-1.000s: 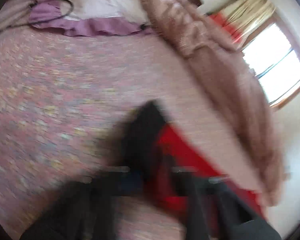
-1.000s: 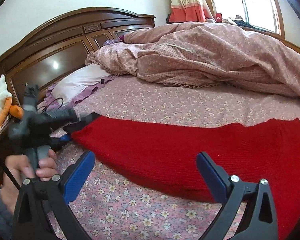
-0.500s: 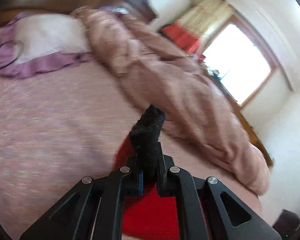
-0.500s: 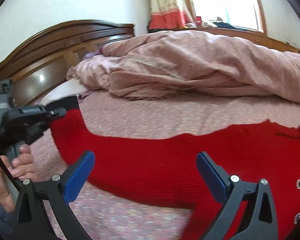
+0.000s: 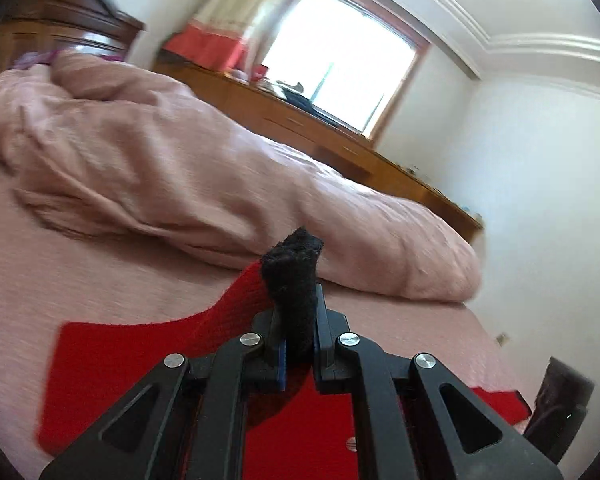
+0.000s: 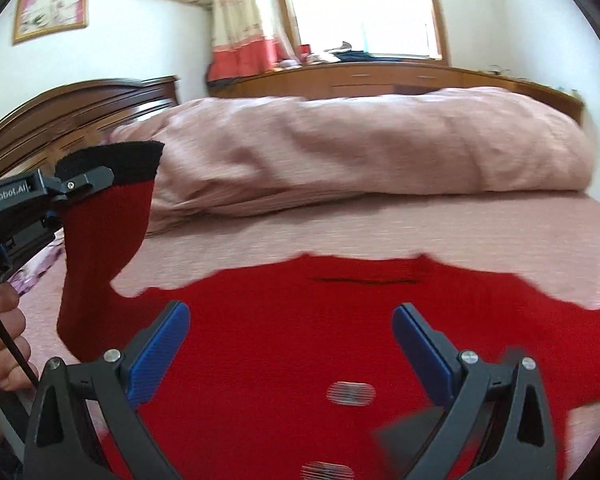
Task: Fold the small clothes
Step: 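Fold the held sleeve across the cardigan front with the left gripper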
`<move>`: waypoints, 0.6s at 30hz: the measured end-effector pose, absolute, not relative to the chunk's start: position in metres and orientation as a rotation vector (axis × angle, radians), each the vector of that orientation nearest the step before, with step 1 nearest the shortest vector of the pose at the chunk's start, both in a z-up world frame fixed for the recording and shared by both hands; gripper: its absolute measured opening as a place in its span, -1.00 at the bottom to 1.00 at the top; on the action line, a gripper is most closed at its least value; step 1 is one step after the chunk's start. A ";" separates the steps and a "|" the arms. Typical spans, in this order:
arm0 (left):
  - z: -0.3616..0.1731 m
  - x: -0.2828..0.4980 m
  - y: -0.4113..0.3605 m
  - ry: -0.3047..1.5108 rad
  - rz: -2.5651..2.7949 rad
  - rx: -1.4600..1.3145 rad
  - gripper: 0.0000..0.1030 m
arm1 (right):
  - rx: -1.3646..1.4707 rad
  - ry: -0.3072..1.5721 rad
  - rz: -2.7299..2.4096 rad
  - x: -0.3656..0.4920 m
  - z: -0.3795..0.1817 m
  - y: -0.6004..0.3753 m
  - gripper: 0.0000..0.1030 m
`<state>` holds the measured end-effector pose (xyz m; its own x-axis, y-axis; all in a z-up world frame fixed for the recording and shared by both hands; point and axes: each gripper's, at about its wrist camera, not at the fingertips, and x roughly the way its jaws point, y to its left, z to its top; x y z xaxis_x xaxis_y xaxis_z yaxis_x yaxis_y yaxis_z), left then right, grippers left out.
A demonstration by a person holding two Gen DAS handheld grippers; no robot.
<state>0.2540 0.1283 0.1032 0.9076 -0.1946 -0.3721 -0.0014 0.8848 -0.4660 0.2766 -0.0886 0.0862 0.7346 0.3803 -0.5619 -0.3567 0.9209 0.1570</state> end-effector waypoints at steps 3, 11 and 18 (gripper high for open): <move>0.088 0.274 0.071 0.465 -0.133 -0.373 -0.96 | 0.109 0.691 0.344 0.277 0.084 -0.160 1.00; 0.043 0.290 -0.018 0.516 -0.199 -0.279 -0.96 | 0.160 0.736 0.140 0.276 0.039 -0.280 1.00; 0.032 0.291 -0.065 0.536 -0.244 -0.214 -0.95 | 0.078 0.619 0.168 0.301 0.054 -0.285 0.99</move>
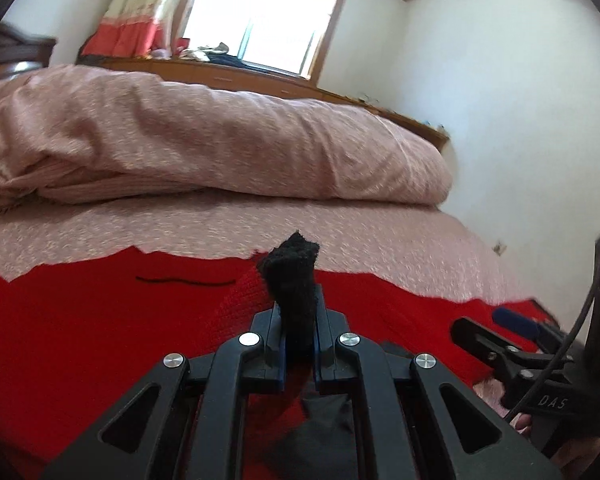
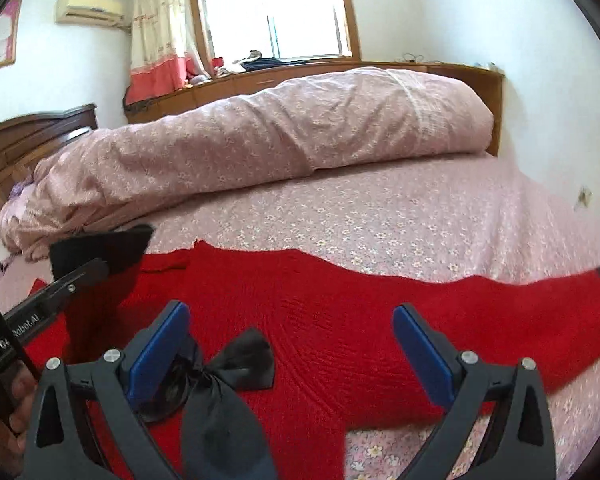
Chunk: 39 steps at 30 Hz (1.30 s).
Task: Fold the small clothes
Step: 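Fold the held sleeve across the cardigan front with the left gripper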
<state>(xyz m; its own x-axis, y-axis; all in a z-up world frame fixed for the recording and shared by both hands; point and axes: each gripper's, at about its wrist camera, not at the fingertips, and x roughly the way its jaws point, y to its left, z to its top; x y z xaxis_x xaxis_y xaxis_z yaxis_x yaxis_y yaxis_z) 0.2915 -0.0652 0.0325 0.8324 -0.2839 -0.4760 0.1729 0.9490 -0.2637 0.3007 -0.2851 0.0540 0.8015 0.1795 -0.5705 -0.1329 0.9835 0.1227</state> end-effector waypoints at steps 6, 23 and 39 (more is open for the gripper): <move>0.024 0.299 -0.084 0.557 -0.217 -0.198 -0.95 | 0.143 0.704 0.143 0.304 0.043 -0.290 0.99; 0.014 0.296 -0.113 0.663 -0.270 -0.198 -0.76 | 0.255 0.708 0.115 0.307 0.044 -0.316 0.99; 0.031 0.255 -0.143 0.631 -0.242 -0.036 -0.37 | 0.365 0.682 0.074 0.281 0.054 -0.377 1.00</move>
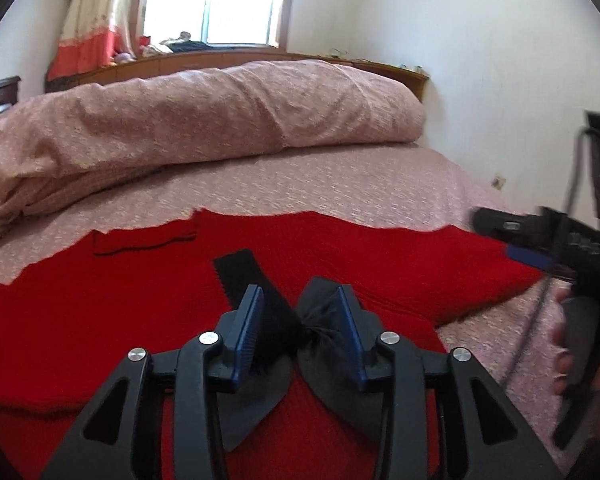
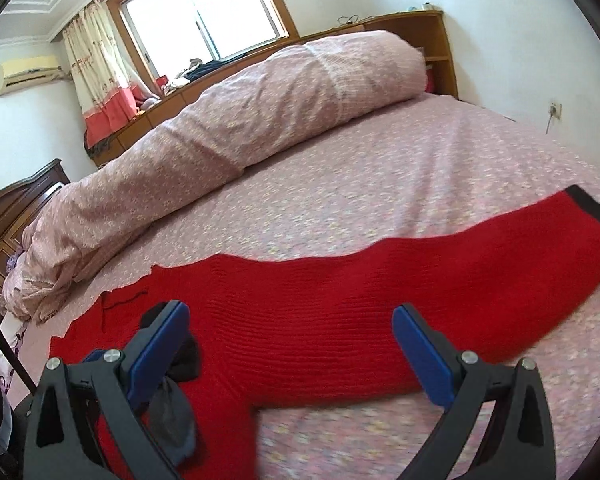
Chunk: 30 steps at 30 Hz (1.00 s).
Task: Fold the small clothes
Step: 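Fold the held sleeve across the cardigan front with the left gripper, then open the left gripper to release the sleeve on the cardigan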
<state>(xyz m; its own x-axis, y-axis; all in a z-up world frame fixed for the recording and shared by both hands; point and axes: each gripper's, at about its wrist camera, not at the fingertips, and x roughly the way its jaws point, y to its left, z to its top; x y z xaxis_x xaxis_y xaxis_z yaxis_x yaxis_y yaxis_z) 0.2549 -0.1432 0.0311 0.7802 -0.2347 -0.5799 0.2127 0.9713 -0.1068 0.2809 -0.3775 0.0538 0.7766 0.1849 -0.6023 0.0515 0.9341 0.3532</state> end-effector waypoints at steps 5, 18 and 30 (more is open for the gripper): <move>0.029 0.269 -0.131 0.606 -0.138 -0.124 -0.11 | 0.369 0.659 0.035 0.256 0.058 -0.421 1.00; 0.000 0.280 -0.154 0.827 -0.107 -0.112 -0.11 | 0.552 0.627 -0.033 0.206 0.049 -0.525 1.00; 0.028 0.244 -0.262 0.716 -0.224 -0.052 -0.11 | 0.635 0.610 -0.091 0.160 0.034 -0.611 1.00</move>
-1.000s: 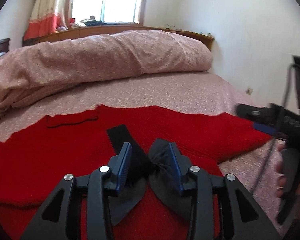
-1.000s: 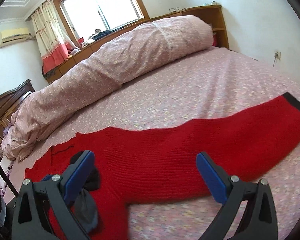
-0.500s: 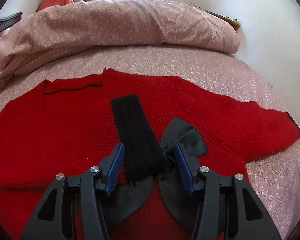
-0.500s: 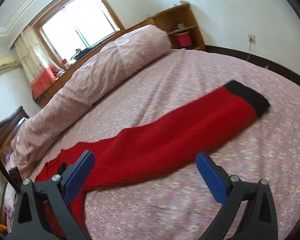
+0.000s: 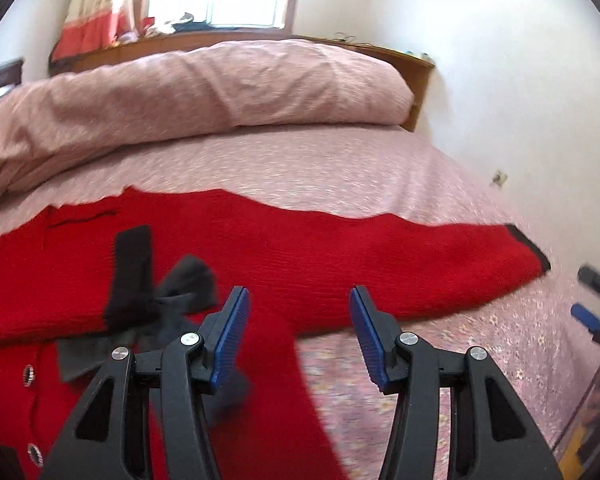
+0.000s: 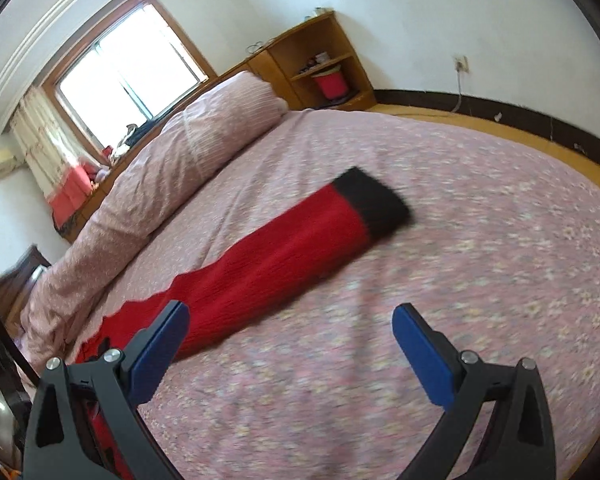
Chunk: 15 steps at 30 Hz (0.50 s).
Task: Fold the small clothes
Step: 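Open the left gripper to release the sleeve on the cardigan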
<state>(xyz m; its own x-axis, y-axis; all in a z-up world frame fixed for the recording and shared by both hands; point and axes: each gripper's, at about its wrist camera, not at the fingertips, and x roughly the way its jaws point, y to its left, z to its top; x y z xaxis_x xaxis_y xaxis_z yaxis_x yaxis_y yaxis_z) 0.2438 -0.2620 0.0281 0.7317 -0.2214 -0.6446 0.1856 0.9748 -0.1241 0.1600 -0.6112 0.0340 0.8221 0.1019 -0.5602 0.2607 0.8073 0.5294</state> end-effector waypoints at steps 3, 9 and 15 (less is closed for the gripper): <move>0.020 0.240 -0.285 0.715 -0.213 0.006 -0.11 | 0.825 0.570 0.033 0.158 0.021 -0.647 1.00; 0.010 0.237 -0.299 0.701 -0.187 0.004 -0.11 | 0.988 0.572 0.077 0.176 0.000 -0.676 1.00; -0.010 0.249 -0.303 0.783 -0.153 0.019 -0.11 | 0.968 0.616 0.057 0.209 -0.009 -0.685 1.00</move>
<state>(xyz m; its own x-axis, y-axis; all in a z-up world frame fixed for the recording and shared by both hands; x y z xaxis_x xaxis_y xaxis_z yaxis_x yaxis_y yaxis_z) 0.2492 -0.3027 -0.0103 0.6986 -0.1301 -0.7036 0.1441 0.9888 -0.0398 0.2095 -0.6853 -0.0087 0.8290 0.3121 -0.4641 0.2210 0.5795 0.7844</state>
